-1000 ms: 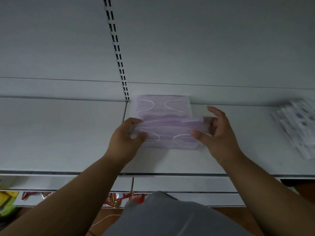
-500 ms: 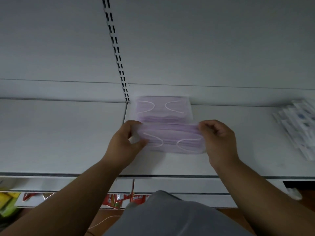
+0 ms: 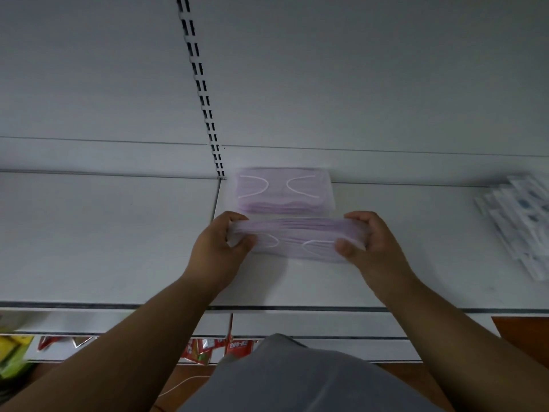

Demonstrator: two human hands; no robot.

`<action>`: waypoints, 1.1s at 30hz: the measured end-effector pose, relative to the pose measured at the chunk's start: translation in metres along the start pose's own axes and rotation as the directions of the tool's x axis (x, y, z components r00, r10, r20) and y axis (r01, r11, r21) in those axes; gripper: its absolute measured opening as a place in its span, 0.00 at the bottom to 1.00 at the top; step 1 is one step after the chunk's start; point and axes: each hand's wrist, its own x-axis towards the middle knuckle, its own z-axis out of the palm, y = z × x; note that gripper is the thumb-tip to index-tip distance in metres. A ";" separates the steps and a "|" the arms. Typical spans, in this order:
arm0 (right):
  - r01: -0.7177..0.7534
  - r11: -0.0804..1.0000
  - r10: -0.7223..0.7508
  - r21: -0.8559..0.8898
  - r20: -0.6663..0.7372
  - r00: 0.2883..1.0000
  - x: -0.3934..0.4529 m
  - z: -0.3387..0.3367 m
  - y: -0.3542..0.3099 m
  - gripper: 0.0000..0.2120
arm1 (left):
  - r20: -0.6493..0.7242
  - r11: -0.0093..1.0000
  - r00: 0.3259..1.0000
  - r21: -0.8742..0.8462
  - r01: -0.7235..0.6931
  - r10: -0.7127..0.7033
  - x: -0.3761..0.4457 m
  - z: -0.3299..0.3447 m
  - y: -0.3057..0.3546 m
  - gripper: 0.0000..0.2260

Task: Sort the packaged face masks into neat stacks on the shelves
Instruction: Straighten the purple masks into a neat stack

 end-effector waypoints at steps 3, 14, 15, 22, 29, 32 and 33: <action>0.037 0.988 -0.036 -0.149 0.012 0.999 0.001 -0.003 0.002 0.13 | -0.008 1.000 1.000 0.002 -0.008 0.008 0.002 -0.003 0.004 0.08; -0.007 0.999 0.008 -0.038 0.029 1.000 0.012 -0.005 0.019 0.10 | 0.089 1.000 0.996 -0.002 0.015 -0.015 0.005 -0.001 -0.008 0.15; 0.018 0.997 -0.017 -0.072 0.016 1.000 0.013 -0.006 0.017 0.09 | 0.069 1.000 0.998 0.019 0.001 -0.002 0.006 -0.001 -0.006 0.13; 0.068 0.984 -0.063 -0.163 0.037 0.997 0.013 -0.007 0.021 0.07 | 0.132 0.989 0.990 0.135 -0.066 0.048 0.005 -0.008 -0.011 0.08; -0.115 0.992 0.116 0.059 -0.011 0.993 0.038 0.001 0.002 0.10 | 0.019 0.980 0.988 -0.124 0.155 -0.153 0.032 -0.015 -0.003 0.05; -0.133 0.988 0.141 0.080 -0.105 0.984 0.056 0.010 -0.013 0.13 | -0.110 0.959 0.973 -0.223 0.177 -0.205 0.046 -0.013 0.004 0.18; -0.129 0.989 0.137 0.068 -0.141 0.980 0.064 0.013 -0.018 0.16 | -0.155 0.968 0.969 -0.196 0.158 -0.190 0.051 -0.014 0.008 0.19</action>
